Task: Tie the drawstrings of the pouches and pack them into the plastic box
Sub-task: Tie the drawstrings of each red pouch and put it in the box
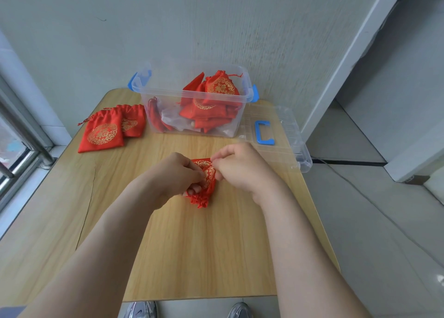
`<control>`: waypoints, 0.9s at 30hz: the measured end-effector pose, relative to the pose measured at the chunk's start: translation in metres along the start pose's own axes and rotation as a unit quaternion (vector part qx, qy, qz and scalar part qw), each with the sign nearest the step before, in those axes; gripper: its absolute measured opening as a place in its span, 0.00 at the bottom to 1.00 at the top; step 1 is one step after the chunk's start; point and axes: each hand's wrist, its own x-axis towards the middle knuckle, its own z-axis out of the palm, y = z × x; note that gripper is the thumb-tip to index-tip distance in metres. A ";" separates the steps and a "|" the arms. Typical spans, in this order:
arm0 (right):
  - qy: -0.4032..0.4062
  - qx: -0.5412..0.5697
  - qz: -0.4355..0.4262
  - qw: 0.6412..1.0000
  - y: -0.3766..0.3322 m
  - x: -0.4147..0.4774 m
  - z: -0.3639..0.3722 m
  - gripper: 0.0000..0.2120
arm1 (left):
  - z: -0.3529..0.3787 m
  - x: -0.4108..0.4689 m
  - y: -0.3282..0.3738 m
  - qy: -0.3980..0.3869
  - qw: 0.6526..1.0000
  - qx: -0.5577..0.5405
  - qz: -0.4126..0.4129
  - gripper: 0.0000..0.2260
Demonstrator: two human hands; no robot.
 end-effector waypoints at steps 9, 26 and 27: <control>0.026 0.020 -0.094 0.995 0.002 0.009 0.011 0.12 | -0.004 -0.006 0.006 -0.046 0.999 0.008 0.023 0.05; 0.044 0.129 -0.141 0.981 0.003 0.010 0.010 0.10 | -0.006 -0.007 0.007 -0.086 0.994 0.029 0.066 0.10; 0.061 0.125 -0.146 0.980 0.004 0.011 0.010 0.11 | -0.006 -0.007 0.008 -0.086 0.994 0.025 0.061 0.09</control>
